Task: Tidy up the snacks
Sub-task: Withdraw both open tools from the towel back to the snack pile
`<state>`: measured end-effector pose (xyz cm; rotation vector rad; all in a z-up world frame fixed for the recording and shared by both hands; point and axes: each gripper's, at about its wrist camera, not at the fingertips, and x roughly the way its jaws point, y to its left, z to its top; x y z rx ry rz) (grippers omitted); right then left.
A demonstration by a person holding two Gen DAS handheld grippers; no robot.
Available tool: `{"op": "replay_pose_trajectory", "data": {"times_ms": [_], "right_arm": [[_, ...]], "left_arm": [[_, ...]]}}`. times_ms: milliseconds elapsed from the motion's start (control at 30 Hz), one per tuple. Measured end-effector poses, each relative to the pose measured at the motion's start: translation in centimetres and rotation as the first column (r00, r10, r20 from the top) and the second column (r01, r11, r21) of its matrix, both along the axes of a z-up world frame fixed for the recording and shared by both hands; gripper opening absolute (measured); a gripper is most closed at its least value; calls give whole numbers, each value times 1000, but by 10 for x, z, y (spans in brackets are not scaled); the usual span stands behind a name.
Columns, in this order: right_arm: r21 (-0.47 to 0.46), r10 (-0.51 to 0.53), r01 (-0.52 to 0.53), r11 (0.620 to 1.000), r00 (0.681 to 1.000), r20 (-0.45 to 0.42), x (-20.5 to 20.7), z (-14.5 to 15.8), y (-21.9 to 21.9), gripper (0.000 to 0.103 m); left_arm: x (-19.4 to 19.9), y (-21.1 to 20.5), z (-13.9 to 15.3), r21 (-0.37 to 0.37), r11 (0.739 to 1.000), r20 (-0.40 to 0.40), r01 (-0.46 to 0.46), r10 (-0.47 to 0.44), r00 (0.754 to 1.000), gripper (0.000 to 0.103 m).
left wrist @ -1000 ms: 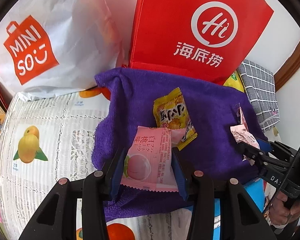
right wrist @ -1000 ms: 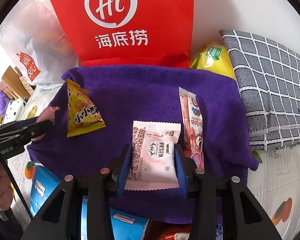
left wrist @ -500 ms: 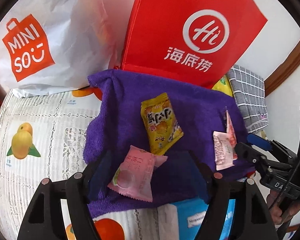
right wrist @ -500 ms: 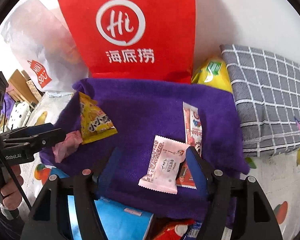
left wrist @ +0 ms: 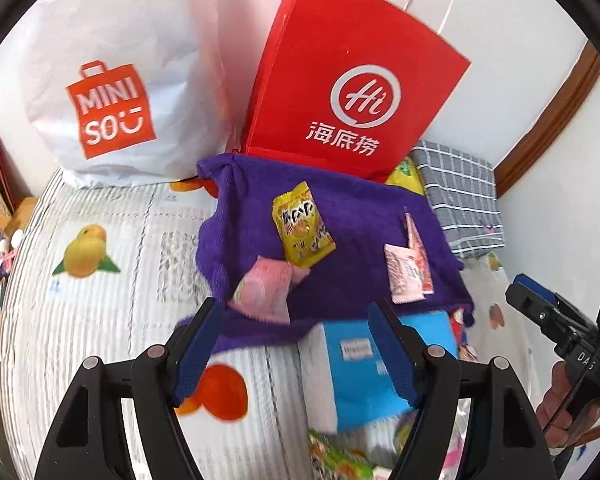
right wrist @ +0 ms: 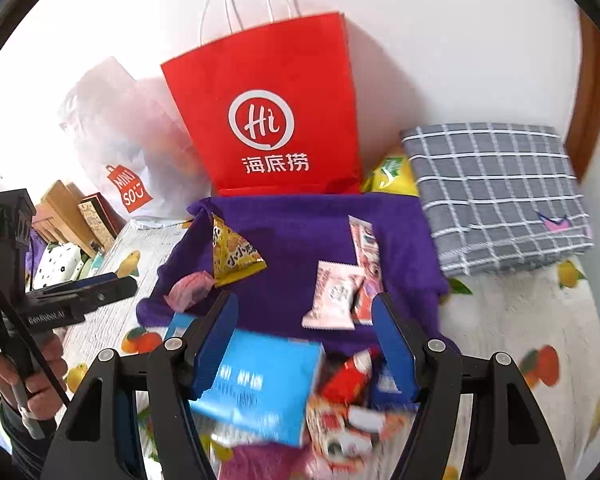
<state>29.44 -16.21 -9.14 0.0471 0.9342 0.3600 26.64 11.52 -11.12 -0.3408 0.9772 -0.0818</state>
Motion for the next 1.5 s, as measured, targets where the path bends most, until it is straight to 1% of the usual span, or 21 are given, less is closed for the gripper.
{"op": "replay_pose_trajectory", "data": {"times_ms": [67, 200, 367, 467, 567, 700, 933, 1100, 1167, 1200, 1233, 1300, 1400, 1500], "right_arm": [[-7, -14, 14, 1000, 1000, 22, -16, 5, -6, 69], [-39, -57, 59, 997, 997, 56, -43, 9, -19, 69], [-42, -86, 88, 995, 995, 48, -67, 2, -35, 69], [-46, -117, 118, 992, 993, 28, -77, -9, -48, 69], [-54, -136, 135, 989, 991, -11, -80, -25, -58, 69], [-38, -140, 138, 990, 988, -69, -78, -47, -65, 63], [-10, -59, 58, 998, 990, -129, -70, -78, -46, 63], [-14, -28, 26, 1000, 986, -162, -59, -95, -34, 63], [1, -4, 5, 1000, 982, -190, -55, -103, -32, 58], [3, -3, 3, 1000, 979, -206, -54, -106, -32, 47], [-1, -12, 12, 1000, 980, -198, -55, -106, -34, 41], [7, -12, 13, 1000, 984, -176, -61, -100, -38, 38], [40, -1, 8, 999, 986, -165, -73, -88, -48, 37], [33, -6, 11, 999, 989, -149, -88, -75, -58, 37]], "left_arm": [[-15, 3, 6, -13, 1000, 16, -7, 7, 1000, 78], [-43, 3, 16, -14, 1000, 51, 0, 1, 999, 80], [-74, -1, 24, -6, 1000, 77, -3, 3, 997, 81], [-87, -4, 24, 6, 1000, 78, -4, 4, 997, 81], [-96, -6, 23, 6, 1000, 76, -13, 13, 997, 81], [-102, -6, 18, 10, 1000, 61, -23, 22, 998, 81], [-104, -3, 6, 10, 999, 29, -42, 42, 999, 81], [-103, -4, -2, 8, 999, 7, -44, 44, 999, 81], [-104, -5, -6, 4, 999, -4, -47, 47, 999, 81], [-104, -5, -8, 3, 999, -10, -49, 49, 999, 81], [-105, -5, -9, 1, 999, -14, -50, 50, 999, 81], [-107, -7, -11, 1, 999, -18, -49, 49, 999, 81], [-110, -8, -11, 6, 999, -20, -48, 48, 999, 81], [-112, -12, -12, -1, 999, -23, -44, 44, 999, 81]]}}
